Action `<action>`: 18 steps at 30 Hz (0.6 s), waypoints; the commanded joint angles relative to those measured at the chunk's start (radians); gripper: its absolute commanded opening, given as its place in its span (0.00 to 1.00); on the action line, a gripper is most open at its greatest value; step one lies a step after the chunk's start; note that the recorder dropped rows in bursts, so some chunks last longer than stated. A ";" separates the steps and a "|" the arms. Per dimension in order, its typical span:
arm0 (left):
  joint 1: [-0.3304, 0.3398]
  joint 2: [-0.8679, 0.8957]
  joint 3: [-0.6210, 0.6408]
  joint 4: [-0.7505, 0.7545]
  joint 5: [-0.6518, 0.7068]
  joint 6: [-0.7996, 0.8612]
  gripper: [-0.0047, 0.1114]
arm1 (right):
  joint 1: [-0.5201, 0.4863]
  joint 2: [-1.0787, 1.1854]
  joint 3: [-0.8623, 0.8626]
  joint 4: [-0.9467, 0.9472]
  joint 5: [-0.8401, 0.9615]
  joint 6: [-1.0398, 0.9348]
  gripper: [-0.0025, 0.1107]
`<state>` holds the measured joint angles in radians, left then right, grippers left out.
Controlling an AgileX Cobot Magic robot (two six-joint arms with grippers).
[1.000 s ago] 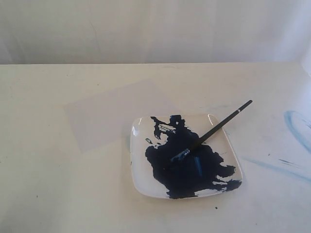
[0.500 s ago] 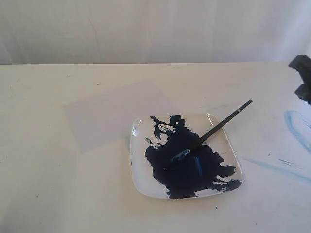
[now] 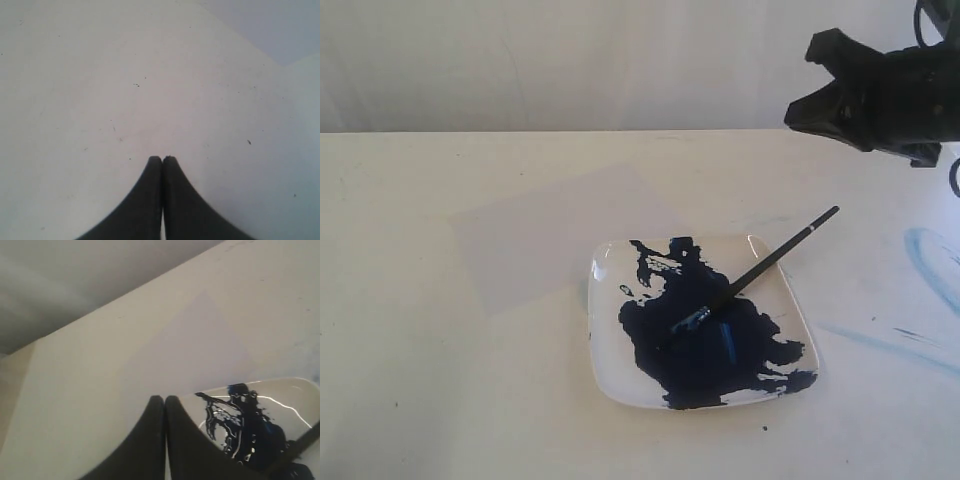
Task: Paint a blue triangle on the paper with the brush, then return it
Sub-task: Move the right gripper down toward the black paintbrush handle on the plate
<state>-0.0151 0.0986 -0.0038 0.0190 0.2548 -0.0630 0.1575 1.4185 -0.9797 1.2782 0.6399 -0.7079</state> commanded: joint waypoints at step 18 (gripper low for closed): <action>-0.008 0.004 0.004 -0.003 0.001 0.000 0.04 | -0.117 0.219 0.213 0.466 -0.103 -0.160 0.02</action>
<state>-0.0151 0.0986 -0.0038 0.0190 0.2548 -0.0630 0.0481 1.6028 -0.7752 1.6787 0.5472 -0.8190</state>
